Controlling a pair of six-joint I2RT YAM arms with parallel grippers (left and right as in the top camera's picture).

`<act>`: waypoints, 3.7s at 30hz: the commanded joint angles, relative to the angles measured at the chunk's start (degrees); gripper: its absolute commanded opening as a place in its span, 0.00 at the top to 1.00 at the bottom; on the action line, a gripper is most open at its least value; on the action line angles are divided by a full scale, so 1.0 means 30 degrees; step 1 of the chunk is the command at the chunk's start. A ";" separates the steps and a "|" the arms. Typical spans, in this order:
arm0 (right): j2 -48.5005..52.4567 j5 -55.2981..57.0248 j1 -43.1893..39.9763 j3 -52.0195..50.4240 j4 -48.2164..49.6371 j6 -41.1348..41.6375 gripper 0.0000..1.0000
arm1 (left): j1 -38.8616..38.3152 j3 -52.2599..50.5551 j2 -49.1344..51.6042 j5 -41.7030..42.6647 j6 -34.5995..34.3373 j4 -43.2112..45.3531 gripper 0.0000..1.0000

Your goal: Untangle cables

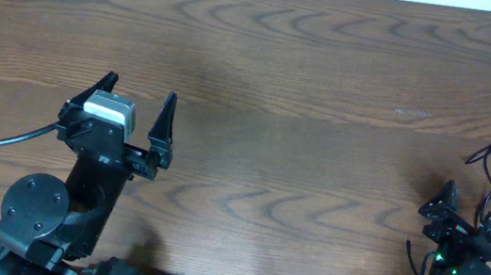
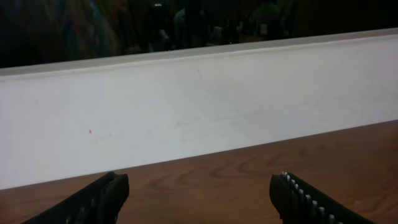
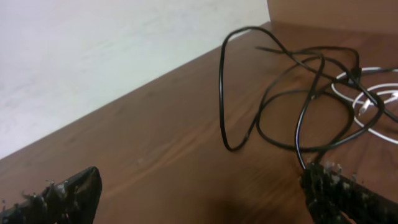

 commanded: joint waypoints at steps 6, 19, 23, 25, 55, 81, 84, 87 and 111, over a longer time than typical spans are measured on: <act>0.0342 0.0240 0.0080 -0.0022 -0.0124 -0.0306 0.01 | 0.0109 0.0284 0.0007 0.0182 -0.0175 0.0102 0.22; -0.0510 0.0248 0.0882 -0.0022 -0.0102 -0.0306 0.01 | 0.0109 0.0284 0.0007 0.0182 -0.0175 0.0102 0.22; -0.1100 0.0248 0.3104 -0.0022 -0.0102 -0.0306 0.01 | 0.0109 0.0284 0.0007 0.0189 -0.0175 0.0102 0.22; -0.1319 0.0233 0.4080 -0.0022 -0.0102 -0.0299 0.01 | 0.0109 0.0284 0.0007 0.0189 -0.0175 0.0102 0.22; -0.1683 0.0248 0.9005 -0.0022 -0.0087 -0.0299 0.01 | 0.0109 0.0284 0.0095 0.0182 -0.0175 0.0095 0.22; -0.1683 0.0240 0.8998 -0.0022 -0.0095 -0.0306 0.01 | 0.0073 -0.2710 1.2167 0.6295 -0.3242 0.9449 0.08; -0.1683 0.0240 0.8998 -0.0022 -0.0087 -0.0306 0.01 | 0.0073 -0.2710 1.3741 0.6586 -0.3249 0.9989 0.04; -0.1683 0.0240 0.9005 -0.0022 -0.0087 -0.0299 0.01 | 0.0073 -0.2710 1.4426 0.7198 -0.3453 1.0411 0.02; -0.1683 0.0240 0.8998 -0.0022 -0.0087 -0.0306 0.01 | 0.0452 -0.2798 1.5664 0.5668 -0.0721 1.2590 0.00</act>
